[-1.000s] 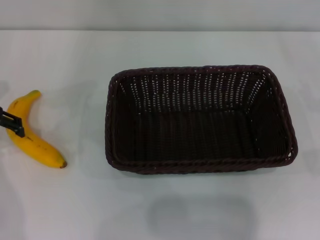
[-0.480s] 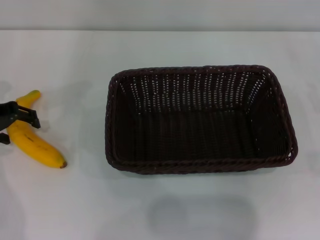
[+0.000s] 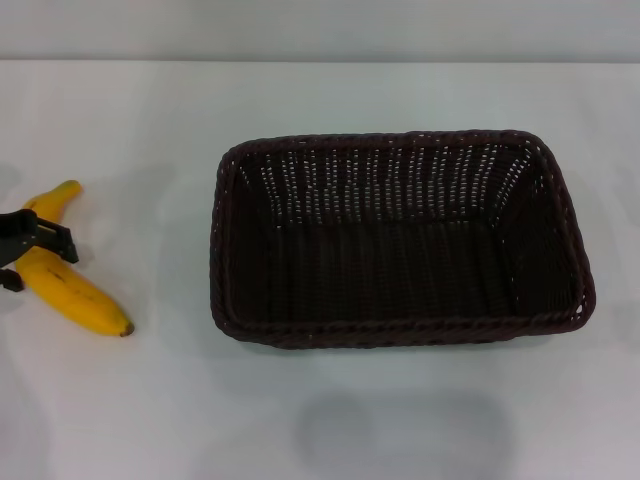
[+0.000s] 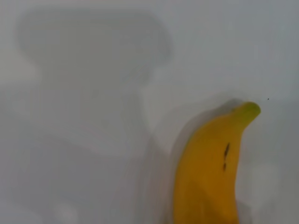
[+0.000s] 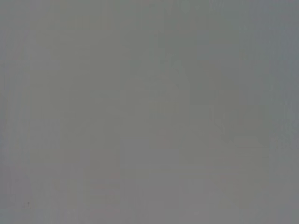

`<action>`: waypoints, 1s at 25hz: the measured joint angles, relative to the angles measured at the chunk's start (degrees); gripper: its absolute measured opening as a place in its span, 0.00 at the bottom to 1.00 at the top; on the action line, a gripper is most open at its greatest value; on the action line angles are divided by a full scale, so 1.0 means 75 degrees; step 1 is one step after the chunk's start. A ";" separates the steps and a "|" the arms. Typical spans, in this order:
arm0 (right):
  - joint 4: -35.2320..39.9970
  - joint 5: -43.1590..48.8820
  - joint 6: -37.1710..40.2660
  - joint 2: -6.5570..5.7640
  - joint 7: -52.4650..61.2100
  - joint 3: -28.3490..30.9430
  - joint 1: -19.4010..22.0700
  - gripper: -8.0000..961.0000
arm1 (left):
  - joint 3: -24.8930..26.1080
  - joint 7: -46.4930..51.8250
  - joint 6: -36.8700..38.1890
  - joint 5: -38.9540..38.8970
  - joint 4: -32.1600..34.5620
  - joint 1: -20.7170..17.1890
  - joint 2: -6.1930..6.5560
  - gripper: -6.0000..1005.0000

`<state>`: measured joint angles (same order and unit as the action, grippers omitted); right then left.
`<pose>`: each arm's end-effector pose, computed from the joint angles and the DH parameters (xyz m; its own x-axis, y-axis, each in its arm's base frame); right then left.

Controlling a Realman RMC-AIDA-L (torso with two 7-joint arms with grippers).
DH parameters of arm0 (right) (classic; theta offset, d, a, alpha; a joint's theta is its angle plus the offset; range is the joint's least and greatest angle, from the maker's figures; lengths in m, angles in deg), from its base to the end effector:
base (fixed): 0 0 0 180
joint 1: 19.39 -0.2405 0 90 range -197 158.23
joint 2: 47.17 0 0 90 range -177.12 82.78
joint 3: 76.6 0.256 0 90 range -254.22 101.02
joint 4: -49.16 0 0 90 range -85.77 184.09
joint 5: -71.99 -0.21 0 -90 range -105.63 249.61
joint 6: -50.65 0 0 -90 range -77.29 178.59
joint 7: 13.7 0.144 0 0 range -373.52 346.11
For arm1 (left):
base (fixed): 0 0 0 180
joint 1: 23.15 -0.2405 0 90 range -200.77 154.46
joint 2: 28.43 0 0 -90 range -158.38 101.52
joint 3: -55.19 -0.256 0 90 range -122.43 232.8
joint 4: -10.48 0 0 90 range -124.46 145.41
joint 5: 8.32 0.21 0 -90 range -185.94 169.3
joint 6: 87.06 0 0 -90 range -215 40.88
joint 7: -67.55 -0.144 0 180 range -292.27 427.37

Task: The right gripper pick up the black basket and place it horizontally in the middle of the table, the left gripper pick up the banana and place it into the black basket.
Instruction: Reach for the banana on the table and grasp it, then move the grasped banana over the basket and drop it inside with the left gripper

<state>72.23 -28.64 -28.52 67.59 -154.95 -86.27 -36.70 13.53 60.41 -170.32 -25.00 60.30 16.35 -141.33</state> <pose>0.3923 0.2864 0.1297 0.7394 0.1498 -0.6564 -0.6496 -0.0975 -0.7540 -0.3159 0.3733 0.0765 -0.1459 0.9335 0.3274 0.8639 0.2815 -0.4177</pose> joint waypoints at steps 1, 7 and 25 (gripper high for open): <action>-0.0003 0.0000 0.0002 0.0001 0.0000 0.0000 -0.0001 0.72 | 0.0002 -0.0022 0.0014 -0.0001 -0.0023 0.0020 0.0010 0.75; -0.0005 0.0000 0.0010 0.0003 0.0016 0.0000 -0.0023 0.72 | -0.0040 -0.0066 0.0069 0.0046 -0.0069 0.0153 0.0062 0.75; 0.0060 -0.0084 -0.0066 0.0003 0.0764 0.0012 -0.0005 0.72 | 0.0152 -0.2456 -0.1144 -0.3821 0.2220 -0.0437 0.0734 0.55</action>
<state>72.68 -29.27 -29.01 67.61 -149.22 -86.17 -36.74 14.67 41.99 -178.89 -53.65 76.95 13.08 -135.82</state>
